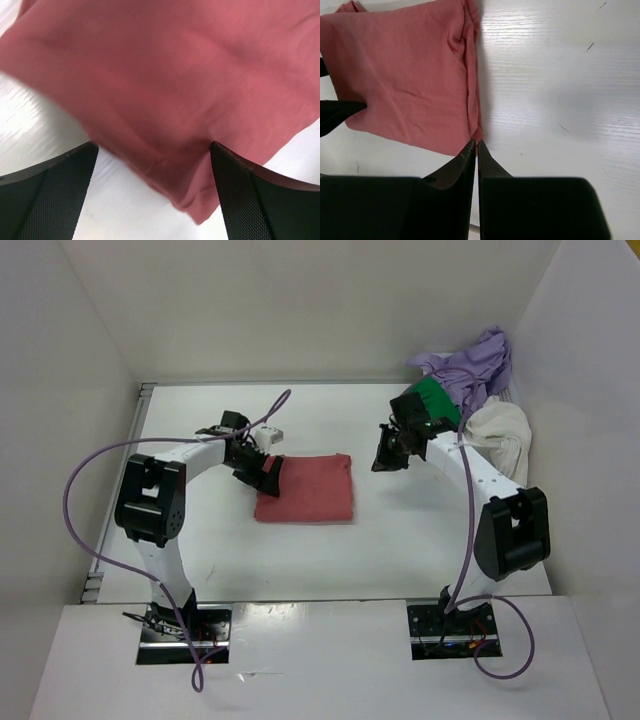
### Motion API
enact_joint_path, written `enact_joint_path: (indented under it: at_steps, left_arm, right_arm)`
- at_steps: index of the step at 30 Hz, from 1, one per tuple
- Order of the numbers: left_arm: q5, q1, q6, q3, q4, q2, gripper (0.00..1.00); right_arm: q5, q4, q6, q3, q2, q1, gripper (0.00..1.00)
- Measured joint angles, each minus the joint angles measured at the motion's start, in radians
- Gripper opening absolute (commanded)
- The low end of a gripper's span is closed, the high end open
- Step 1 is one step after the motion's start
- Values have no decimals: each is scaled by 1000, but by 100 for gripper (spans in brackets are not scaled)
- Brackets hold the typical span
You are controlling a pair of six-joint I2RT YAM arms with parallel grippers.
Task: Fold and stack the t-shirts
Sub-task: Put the neatly folded tshirt into the corner of the board with the left arm
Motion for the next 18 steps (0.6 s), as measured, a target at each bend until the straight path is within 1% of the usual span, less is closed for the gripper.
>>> enact_joint_path:
  at_steps: [1, 4, 5, 6, 7, 8, 9, 10, 11, 14, 18]
  left_arm:
    - [0, -9, 0, 6, 3, 6, 99]
    - [15, -22, -3, 40, 11, 39, 87]
    - [25, -23, -6, 56, 11, 53, 82]
    - [37, -23, -11, 73, 11, 69, 75]
    - [48, -23, -17, 89, 13, 85, 55]
    - [55, -21, -23, 100, 16, 98, 46]
    - [65, -19, -31, 104, 24, 112, 34]
    - [74, -17, -31, 111, 26, 125, 6]
    - [88, -15, -36, 116, 26, 138, 0]
    - [129, -14, -50, 129, 18, 155, 0]
    - [146, 6, -50, 143, -2, 161, 0]
  right_arm:
    - [3, -3, 0, 0, -9, 0, 9]
    - [10, -11, 0, 0, -34, 0, 10]
    - [13, -16, 0, 1, -39, 0, 10]
    - [15, -22, 0, 4, -43, 0, 10]
    - [20, -28, 0, 5, -47, 0, 10]
    - [24, -34, 0, 6, -51, 0, 10]
    - [28, -40, 0, 10, -53, 0, 11]
    - [32, -42, 0, 11, -57, 0, 11]
    - [37, -44, 0, 12, -62, 0, 11]
    - [51, -59, 0, 12, -82, 0, 11]
    - [67, -74, 0, 12, -106, 0, 11]
